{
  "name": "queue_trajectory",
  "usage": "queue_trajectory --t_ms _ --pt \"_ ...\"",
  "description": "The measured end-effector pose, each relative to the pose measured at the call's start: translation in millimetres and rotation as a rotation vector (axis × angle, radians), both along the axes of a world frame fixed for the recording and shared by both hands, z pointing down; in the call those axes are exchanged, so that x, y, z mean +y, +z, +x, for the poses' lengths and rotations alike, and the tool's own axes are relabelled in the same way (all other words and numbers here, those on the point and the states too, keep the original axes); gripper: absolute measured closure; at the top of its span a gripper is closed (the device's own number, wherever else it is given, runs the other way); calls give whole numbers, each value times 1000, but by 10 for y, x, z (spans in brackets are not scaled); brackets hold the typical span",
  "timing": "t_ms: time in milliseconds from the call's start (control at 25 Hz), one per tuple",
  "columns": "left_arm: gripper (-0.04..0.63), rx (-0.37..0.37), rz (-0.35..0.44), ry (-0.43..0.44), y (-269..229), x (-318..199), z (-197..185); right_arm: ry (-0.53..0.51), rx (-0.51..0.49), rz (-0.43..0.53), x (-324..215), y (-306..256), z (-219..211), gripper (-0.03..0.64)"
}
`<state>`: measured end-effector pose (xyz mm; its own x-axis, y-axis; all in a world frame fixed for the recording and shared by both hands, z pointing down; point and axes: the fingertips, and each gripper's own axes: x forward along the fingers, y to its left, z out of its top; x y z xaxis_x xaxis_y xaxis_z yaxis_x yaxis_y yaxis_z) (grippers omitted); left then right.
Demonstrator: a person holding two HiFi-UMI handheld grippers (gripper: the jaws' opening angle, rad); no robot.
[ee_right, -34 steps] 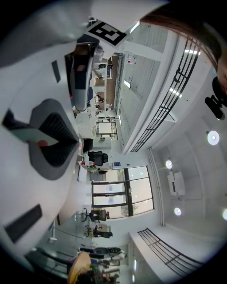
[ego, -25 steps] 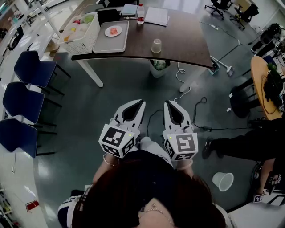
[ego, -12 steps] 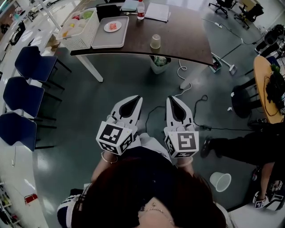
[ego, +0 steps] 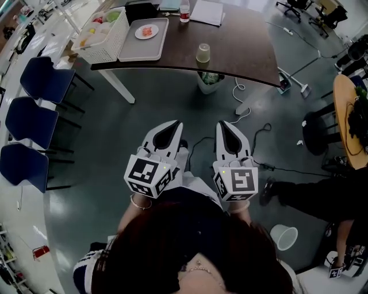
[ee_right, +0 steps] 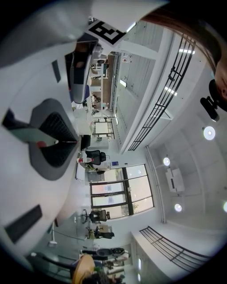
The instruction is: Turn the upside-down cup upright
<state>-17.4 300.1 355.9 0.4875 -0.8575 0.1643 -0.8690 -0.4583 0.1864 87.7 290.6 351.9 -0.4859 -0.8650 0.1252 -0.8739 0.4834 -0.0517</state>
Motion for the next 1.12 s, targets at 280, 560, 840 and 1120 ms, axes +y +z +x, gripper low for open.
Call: queue_trajectory --t_ms 280,560,840,1120 --pt "594 31 6 43 28 -668 -63 -32 -20 -8 -589 23 -168 603" --pt "594 32 10 105 11 -1410 -224 3 40 5 -1309 14 -393 603" --pt "594 37 14 161 -5 -1931 -366 84 86 13 -1829 -12 -500 603" --pt "594 39 -10 179 56 -2272 -454 111 85 -10 -2168 35 -569 603"
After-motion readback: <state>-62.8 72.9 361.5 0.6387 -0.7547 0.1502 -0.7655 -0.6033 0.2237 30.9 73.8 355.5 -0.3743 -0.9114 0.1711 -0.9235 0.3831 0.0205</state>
